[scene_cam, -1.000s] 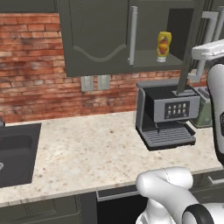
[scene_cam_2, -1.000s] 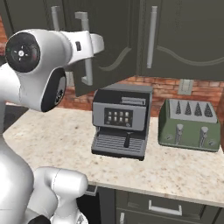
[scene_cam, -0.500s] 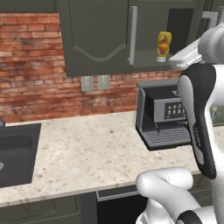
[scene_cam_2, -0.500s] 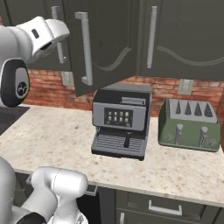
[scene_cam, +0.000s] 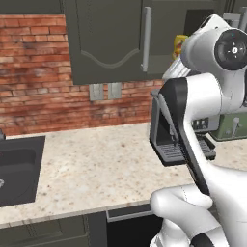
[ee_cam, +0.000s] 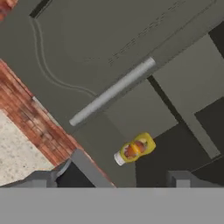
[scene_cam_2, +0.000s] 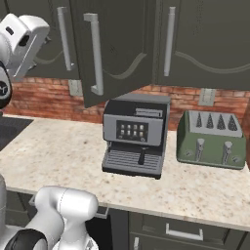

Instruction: The dining table condiment station is running low on mustard. Refill the condiment station by opening the cabinet and taking the mustard from the cabinet and placing it on the dining table.

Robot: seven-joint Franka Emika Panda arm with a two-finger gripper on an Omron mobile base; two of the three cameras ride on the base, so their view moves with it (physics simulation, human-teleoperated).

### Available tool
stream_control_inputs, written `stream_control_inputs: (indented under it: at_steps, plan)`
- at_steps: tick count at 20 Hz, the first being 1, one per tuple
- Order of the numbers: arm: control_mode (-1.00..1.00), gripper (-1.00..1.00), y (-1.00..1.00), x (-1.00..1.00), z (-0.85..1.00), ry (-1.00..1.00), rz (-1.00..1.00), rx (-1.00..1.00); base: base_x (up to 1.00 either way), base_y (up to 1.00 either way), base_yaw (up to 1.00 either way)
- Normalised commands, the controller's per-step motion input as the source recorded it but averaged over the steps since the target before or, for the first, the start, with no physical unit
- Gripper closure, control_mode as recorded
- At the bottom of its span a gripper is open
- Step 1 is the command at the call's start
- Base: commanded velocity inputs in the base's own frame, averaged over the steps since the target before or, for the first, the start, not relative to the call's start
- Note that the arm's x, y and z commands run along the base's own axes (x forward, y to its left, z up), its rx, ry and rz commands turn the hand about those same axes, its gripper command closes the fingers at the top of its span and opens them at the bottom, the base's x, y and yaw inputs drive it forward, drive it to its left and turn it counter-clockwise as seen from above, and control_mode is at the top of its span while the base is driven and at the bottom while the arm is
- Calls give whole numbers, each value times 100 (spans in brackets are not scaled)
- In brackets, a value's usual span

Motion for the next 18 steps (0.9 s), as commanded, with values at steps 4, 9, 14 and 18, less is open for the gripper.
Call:
stream_control_inputs:
  at_steps: [4, 9, 14, 18]
  plan:
    - [-100, -100, 1, 56, -27, 18, -3, -26, 0, 0, 0]
    - [-100, -100, -2, 63, -29, 19, -7, -21, 0, 0, 0]
    - [-100, -100, -6, 60, -20, 14, -8, -19, 0, 0, 0]
    - [-100, -100, -36, 44, -5, 12, -17, -15, 0, 0, 0]
